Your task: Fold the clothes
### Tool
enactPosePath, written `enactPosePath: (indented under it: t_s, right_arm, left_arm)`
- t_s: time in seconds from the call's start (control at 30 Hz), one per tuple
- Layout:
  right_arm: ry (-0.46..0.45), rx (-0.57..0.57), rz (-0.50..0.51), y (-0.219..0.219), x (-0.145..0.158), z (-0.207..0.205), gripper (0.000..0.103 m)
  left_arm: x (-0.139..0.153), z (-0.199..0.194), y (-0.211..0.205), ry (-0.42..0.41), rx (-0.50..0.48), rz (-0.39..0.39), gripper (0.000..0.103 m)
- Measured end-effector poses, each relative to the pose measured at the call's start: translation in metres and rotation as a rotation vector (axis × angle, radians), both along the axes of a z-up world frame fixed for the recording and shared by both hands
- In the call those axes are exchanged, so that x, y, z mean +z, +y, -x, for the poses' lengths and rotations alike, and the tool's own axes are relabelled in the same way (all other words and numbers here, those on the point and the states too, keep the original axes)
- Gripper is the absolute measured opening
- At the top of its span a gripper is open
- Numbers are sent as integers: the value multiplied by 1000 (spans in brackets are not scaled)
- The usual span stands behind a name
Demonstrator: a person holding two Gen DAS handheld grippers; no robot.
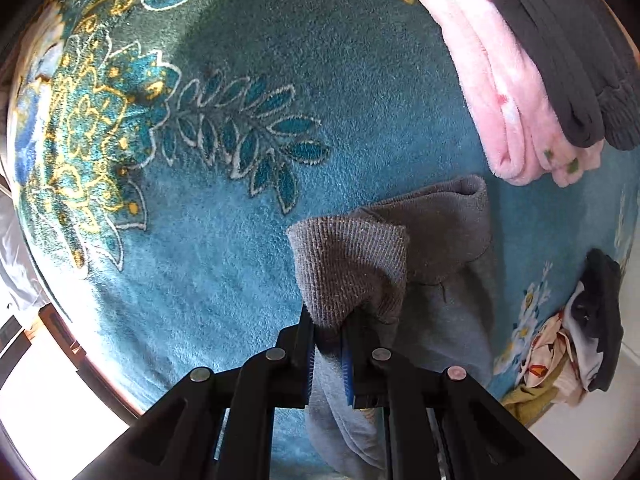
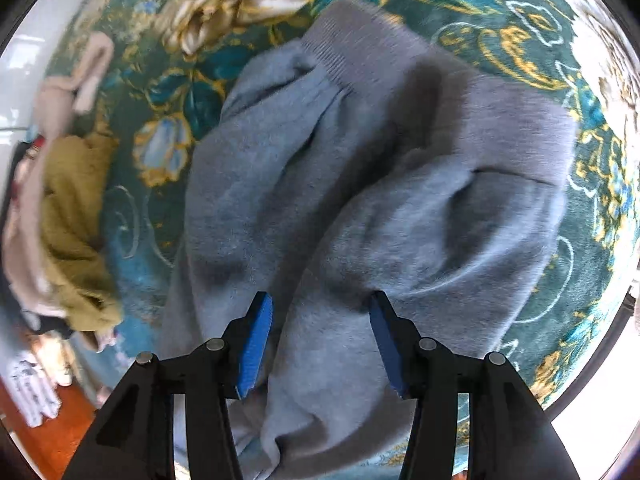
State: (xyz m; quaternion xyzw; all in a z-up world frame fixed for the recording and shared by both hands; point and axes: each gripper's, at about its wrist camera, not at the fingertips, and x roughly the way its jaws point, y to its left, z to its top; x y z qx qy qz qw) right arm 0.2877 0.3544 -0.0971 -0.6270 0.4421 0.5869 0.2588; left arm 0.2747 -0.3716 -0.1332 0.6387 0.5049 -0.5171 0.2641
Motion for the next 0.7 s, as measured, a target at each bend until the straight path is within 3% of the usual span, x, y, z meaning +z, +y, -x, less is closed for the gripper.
enactPosePath:
  t_s: [0.17, 0.23, 0.27, 0.33, 0.37, 0.5, 0.6, 0.7]
  right_arm:
    - [-102, 70, -49, -9, -9, 10, 51]
    - [-137, 71, -52, -8, -11, 6, 30]
    - [-131, 45, -34, -5, -10, 1, 27]
    - [-101, -6, -4, 1, -4, -12, 11]
    - [-82, -26, 4, 4, 1, -19, 9]
    - [8, -74, -23, 17, 37, -59, 7]
    - [111, -137, -20, 29, 78, -88, 6]
    - [175, -93, -45, 42, 105, -69, 6]
  left_arm:
    - [3, -14, -6, 18, 13, -24, 12]
    - [6, -22, -8, 25, 12, -28, 12]
    - [8, -26, -9, 28, 13, -28, 12]
    - [11, -34, -10, 32, 15, -25, 12]
    - [13, -39, -11, 35, 16, -23, 12]
    - [34, -65, -12, 46, 53, -25, 12]
    - [38, -48, -8, 40, 67, -44, 12]
    - [43, -32, -5, 33, 80, -62, 12]
